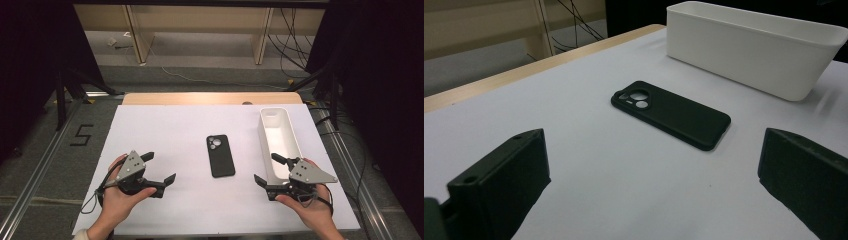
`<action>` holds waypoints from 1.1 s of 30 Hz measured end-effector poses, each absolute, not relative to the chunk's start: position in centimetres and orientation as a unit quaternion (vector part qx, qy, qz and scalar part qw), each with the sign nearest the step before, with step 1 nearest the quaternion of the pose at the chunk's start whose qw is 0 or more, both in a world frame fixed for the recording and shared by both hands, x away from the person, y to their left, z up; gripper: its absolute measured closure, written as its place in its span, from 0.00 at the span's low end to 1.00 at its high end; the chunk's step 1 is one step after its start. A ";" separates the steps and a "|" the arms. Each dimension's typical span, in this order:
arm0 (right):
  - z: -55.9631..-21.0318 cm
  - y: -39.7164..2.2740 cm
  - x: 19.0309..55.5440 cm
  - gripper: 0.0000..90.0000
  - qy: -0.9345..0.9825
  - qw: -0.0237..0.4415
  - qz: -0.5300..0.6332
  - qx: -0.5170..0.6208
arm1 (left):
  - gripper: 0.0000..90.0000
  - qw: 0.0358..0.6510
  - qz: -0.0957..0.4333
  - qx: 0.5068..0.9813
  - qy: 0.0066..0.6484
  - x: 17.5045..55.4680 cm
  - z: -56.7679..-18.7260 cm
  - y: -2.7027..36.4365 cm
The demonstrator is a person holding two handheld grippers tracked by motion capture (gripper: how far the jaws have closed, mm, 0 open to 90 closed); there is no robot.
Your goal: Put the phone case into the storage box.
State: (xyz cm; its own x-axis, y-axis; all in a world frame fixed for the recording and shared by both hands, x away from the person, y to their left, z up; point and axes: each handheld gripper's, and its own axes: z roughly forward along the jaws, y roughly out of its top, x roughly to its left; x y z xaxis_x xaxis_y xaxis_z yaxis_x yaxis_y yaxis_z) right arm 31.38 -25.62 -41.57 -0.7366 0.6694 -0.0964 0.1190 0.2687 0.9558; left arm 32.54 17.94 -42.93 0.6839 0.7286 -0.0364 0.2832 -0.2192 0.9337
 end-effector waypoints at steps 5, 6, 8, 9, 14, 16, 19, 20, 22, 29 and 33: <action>-41.6 -25.5 31.3 0.17 0.756 0.252 0.545 0.260 | 0.00 0.526 0.212 0.751 0.337 32.5 -42.9 17.9; -41.6 -25.5 31.3 0.17 0.757 0.251 0.545 0.260 | 0.00 0.526 0.213 0.751 0.337 32.5 -42.9 17.9; -41.7 -25.4 31.4 0.17 0.758 0.251 0.544 0.260 | 0.00 0.526 0.213 0.751 0.337 32.5 -42.9 17.9; -41.7 -25.4 31.3 0.17 0.758 0.250 0.544 0.260 | 0.00 0.526 0.214 0.751 0.337 32.5 -42.9 18.0; -41.5 -24.8 31.3 0.32 0.763 0.252 0.538 0.253 | 0.00 0.525 0.214 0.752 0.336 32.5 -42.9 17.9; -41.4 -24.6 31.3 0.44 0.765 0.259 0.531 0.257 | 0.00 0.525 0.212 0.751 0.338 32.5 -43.0 17.9; -41.3 -24.2 31.5 0.65 0.771 0.251 0.523 0.264 | 0.00 0.524 0.215 0.752 0.337 32.5 -42.9 17.9; -41.3 -24.0 31.6 0.74 0.775 0.249 0.516 0.267 | 0.00 0.524 0.215 0.752 0.337 32.6 -42.9 17.9; -41.3 -23.6 31.9 0.86 0.781 0.238 0.509 0.272 | 0.00 0.523 0.216 0.752 0.338 32.6 -43.0 17.9; -41.8 -21.6 32.7 1.00 0.789 0.238 0.480 0.301 | 0.00 0.523 0.214 0.752 0.339 32.6 -43.0 17.9; -42.1 -20.5 33.4 1.00 0.788 0.241 0.465 0.324 | 0.00 0.522 0.214 0.753 0.338 32.6 -43.1 17.9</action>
State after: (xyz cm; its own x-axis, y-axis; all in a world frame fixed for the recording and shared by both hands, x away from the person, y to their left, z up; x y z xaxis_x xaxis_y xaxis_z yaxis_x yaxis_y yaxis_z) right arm 33.39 -20.55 -42.12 -0.6738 0.7347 -0.0790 0.2865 0.3583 0.8886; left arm 32.62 17.87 -43.07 0.6793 0.7333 -0.0299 0.2860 -0.2270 0.9309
